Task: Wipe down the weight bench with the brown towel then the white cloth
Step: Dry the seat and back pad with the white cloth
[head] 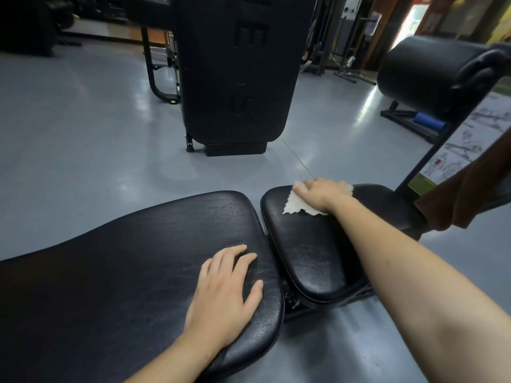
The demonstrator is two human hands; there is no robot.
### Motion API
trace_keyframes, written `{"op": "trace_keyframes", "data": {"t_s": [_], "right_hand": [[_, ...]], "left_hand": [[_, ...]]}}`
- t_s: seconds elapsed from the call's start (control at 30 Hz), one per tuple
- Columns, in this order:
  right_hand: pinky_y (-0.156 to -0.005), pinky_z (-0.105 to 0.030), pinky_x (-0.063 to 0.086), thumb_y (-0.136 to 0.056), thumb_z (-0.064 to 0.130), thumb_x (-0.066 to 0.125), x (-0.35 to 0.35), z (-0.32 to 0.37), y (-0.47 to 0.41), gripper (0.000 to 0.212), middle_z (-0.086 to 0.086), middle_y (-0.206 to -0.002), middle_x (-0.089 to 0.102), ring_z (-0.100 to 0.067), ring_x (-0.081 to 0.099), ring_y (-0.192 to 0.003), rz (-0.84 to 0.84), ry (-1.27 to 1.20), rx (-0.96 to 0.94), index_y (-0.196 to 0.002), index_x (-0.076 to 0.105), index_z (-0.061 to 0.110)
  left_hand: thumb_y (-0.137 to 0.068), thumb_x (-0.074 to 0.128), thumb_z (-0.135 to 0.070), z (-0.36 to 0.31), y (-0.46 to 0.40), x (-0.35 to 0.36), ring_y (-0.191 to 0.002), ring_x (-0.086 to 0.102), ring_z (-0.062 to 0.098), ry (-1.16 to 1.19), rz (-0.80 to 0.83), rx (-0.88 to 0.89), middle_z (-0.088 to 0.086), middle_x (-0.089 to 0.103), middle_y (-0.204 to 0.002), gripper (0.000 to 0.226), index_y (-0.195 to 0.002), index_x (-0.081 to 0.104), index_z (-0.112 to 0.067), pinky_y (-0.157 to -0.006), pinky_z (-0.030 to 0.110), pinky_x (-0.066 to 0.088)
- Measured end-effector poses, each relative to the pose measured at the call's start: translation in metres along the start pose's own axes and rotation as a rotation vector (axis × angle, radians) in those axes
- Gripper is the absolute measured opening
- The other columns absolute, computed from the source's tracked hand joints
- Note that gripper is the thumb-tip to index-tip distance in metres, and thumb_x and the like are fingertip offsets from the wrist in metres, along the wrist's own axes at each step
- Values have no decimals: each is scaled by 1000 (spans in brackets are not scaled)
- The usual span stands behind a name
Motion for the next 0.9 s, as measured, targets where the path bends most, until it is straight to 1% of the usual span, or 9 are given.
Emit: {"op": "trace_keyframes", "data": {"t_s": [0.13,0.23,0.37,0.43,0.53,0.6,0.73,0.83,0.9], "right_hand": [[-111,-54,29,-97,68,15,4,41,1,67,-5,-152,43,-30,41,-139,11,3,-141,-151,37,35],[-112,-53,27,-99,64,16,7,59,2,59,-1,-150,42,-27,38,-140,19,-4,-230,-151,35,43],[-110,-52,29,-100,61,17,10,69,3,54,4,-149,42,-24,39,-136,33,54,-361,-148,38,46],[-111,-51,29,-101,59,20,13,76,8,53,8,-149,42,-20,38,-137,7,114,-453,-145,45,43],[-111,-46,26,-103,51,22,22,88,23,53,14,-147,46,-12,33,-138,-66,248,-619,-139,55,32],[-115,-46,20,-98,49,20,27,89,31,58,16,-146,46,-9,28,-140,-87,269,-670,-137,58,29],[-118,-50,15,-83,56,5,32,79,53,79,17,-149,42,-10,18,-147,-161,256,-741,-132,62,33],[-120,-53,8,-80,57,3,36,70,81,81,17,-157,33,-14,11,-152,-150,258,-740,-137,57,36],[-121,-55,5,-80,56,3,39,65,101,82,16,-160,29,-16,10,-152,-153,236,-721,-142,53,35]], "left_hand": [[-94,42,-53,-1,-1,-1,-136,36,8,2,-6,1,-15,43,-142,47,-135,53,-32,-114,36,30],[-94,41,-53,-1,-1,-1,-137,35,7,-1,-9,1,-16,42,-142,47,-135,52,-33,-114,36,29],[-94,42,-53,1,-1,0,-137,34,6,0,-8,3,-16,41,-143,47,-136,51,-33,-115,35,29],[-94,42,-53,1,-1,0,-137,35,7,3,-9,2,-17,41,-143,47,-135,51,-34,-115,35,29],[-94,42,-53,1,-2,0,-136,35,7,10,-17,2,-16,42,-142,46,-135,52,-34,-114,34,29],[-93,43,-53,2,-2,0,-136,35,6,7,-21,1,-17,42,-142,46,-134,53,-34,-114,32,27],[-94,41,-54,2,-2,0,-136,34,6,5,-19,1,-17,40,-143,47,-135,51,-35,-115,30,24],[-94,40,-55,2,-2,0,-137,34,6,-2,-13,3,-17,41,-143,48,-136,51,-35,-115,31,25],[-94,39,-56,3,-2,1,-137,34,6,-12,-8,3,-16,41,-144,49,-136,51,-34,-115,31,24]]}}
Point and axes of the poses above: each hand's wrist, its own y-axis away from the middle knuckle, its own x-axis out of the palm, z = x × y, the point moved 3 cm from there along -y, towards the middle knuckle
